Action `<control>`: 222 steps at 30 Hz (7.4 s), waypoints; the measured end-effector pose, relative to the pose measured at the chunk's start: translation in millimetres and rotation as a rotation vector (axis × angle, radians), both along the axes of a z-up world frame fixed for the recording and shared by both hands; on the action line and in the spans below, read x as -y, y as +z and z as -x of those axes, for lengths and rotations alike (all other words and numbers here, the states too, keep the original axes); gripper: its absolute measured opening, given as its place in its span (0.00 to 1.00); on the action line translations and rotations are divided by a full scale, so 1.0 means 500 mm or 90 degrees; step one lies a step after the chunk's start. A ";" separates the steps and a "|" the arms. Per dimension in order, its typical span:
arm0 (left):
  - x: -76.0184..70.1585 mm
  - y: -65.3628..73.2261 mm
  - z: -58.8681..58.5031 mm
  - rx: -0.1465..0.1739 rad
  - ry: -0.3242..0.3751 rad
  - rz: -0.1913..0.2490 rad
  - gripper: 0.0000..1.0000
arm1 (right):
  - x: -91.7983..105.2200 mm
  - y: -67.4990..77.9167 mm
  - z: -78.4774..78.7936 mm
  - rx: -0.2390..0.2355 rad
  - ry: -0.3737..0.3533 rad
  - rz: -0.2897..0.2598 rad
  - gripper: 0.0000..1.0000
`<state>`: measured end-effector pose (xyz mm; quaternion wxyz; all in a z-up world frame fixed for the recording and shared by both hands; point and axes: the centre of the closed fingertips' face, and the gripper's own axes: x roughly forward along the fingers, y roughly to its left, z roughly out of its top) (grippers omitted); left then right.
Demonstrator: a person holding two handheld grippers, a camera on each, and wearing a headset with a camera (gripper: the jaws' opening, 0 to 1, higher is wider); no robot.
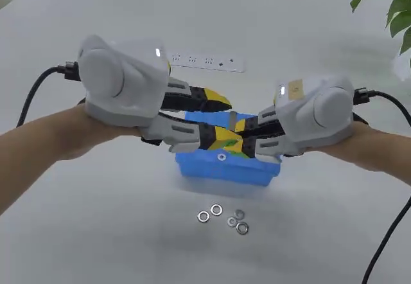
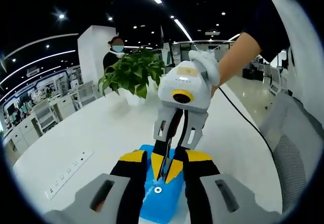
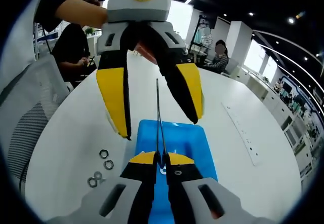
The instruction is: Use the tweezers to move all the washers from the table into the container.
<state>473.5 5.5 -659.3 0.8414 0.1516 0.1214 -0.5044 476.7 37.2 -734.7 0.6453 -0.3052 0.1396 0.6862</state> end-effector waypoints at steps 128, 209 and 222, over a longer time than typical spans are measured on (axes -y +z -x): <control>-0.019 -0.102 0.195 -0.108 -0.049 -0.077 0.06 | 0.036 -0.051 0.233 -0.202 -0.140 -0.065 0.40; -0.123 -0.042 0.267 -0.108 0.151 -0.019 0.43 | 0.003 0.056 0.197 -0.163 -0.017 -0.157 0.09; -0.159 -0.055 0.318 -0.166 0.193 0.060 0.64 | -0.006 0.149 0.077 -0.116 -0.051 -0.199 0.09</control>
